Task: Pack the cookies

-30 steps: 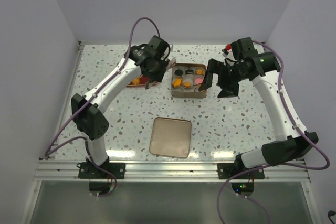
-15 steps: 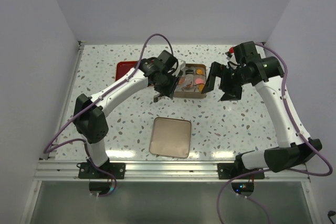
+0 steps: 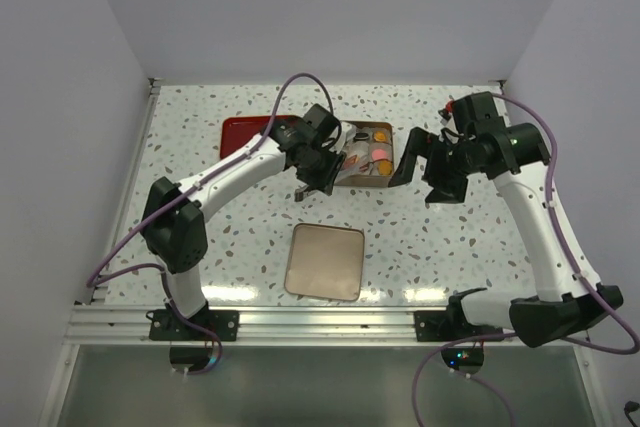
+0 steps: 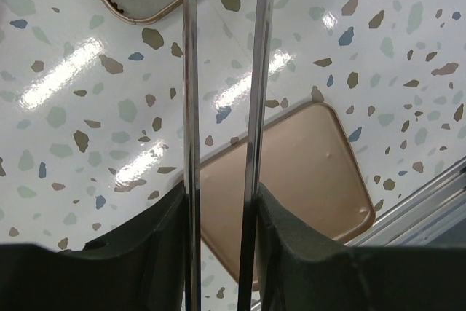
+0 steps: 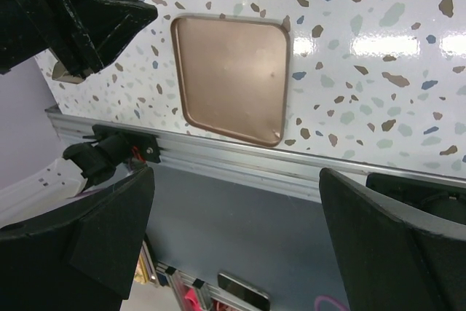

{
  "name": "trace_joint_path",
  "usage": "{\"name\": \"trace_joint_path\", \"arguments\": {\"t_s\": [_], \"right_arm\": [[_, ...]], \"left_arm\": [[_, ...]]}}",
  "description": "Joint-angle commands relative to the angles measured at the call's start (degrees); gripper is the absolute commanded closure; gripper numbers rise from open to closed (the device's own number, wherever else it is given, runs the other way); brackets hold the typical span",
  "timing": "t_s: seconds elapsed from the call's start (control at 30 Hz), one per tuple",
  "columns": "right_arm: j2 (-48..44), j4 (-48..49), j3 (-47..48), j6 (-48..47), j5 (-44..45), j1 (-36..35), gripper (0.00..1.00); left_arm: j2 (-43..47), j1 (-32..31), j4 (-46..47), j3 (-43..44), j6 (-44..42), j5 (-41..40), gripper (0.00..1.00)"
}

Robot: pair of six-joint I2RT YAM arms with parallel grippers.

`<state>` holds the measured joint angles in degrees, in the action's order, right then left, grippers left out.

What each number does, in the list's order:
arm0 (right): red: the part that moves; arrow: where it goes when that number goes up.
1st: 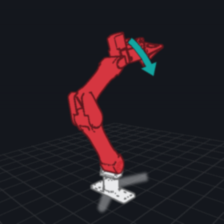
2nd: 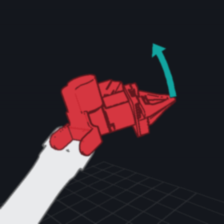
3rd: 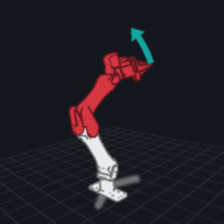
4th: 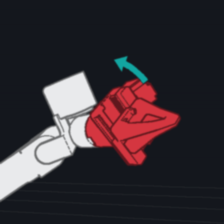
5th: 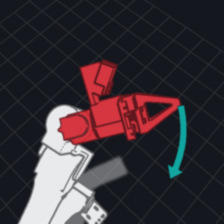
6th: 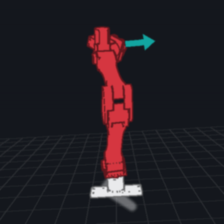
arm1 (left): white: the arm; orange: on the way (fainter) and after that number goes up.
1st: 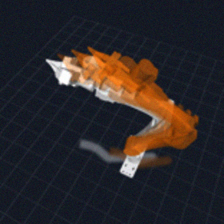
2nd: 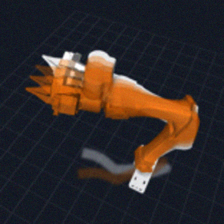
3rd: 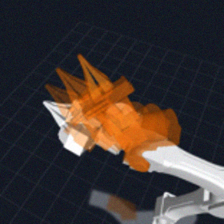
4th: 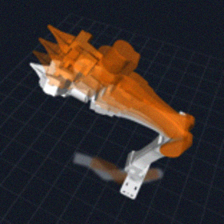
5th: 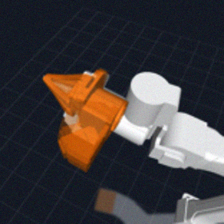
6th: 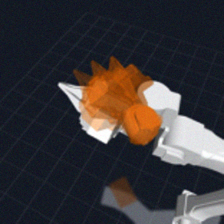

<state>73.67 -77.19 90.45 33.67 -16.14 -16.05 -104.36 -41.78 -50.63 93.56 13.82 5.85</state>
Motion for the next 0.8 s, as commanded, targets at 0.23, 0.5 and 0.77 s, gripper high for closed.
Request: {"name": "trace_joint_path", "arguments": {"t_s": [0.23,0.5,0.77], "right_arm": [[-3.9,-1.9,-3.4,3.2,1.2,0.2,0.01],[-4.9,-0.6,-4.9,4.6,0.8,0.2,0.01],[-5.6,-0.2,-5.9,4.8,0.8,0.3,0.01]], "left_arm": [[0.5,-0.8,4.9,-3.3,-1.9,2.1,0.51],[1.3,-0.9,5.3,-3.1,-1.7,2.1,0.43],[5.4,1.3,2.4,3.7,-0.6,-0.2,0.42]]}}
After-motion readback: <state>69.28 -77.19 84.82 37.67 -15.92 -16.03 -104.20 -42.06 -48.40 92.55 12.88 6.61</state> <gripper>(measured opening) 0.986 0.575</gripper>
